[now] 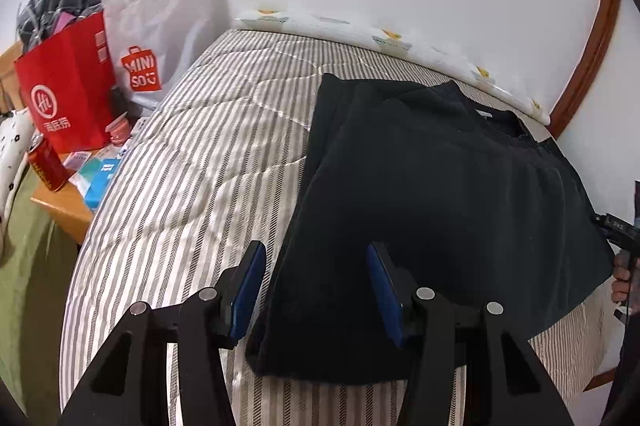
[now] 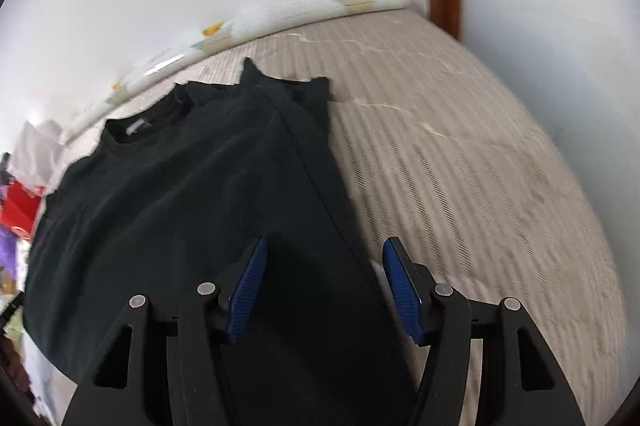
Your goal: Fold small clothes
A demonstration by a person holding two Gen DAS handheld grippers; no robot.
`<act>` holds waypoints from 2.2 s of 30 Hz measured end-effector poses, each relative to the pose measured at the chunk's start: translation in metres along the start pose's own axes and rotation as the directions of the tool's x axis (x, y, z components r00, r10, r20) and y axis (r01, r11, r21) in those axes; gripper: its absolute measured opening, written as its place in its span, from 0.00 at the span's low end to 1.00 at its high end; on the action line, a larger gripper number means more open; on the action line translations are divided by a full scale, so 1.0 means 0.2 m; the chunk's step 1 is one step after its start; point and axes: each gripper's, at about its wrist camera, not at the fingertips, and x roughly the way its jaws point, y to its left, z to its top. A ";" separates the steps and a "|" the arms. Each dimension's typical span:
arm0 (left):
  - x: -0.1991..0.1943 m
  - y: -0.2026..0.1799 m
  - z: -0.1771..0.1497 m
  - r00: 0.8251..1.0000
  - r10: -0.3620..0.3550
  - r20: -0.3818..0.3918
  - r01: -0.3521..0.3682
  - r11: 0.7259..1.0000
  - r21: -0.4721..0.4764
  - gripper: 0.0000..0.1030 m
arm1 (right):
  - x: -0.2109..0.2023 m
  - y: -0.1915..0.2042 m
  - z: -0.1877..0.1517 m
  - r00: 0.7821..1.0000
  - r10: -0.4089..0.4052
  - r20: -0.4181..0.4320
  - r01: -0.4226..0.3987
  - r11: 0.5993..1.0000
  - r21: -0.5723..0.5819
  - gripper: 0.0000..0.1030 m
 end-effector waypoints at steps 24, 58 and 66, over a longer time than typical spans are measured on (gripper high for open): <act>0.06 -0.27 -0.02 1.000 -0.016 0.012 0.015 0.997 0.072 0.49 | 0.01 -0.21 0.22 0.999 0.031 0.024 -0.032 0.999 0.019 0.15; 0.00 0.29 -0.09 0.980 0.198 0.004 -0.198 0.980 0.033 0.54 | -0.26 1.64 -0.74 0.996 0.066 0.054 -0.035 0.890 -0.454 0.55; 0.01 0.32 -0.08 0.982 0.190 -0.005 -0.190 0.981 0.038 0.66 | -0.32 1.87 -0.96 0.995 0.084 0.055 -0.036 0.806 -0.591 0.59</act>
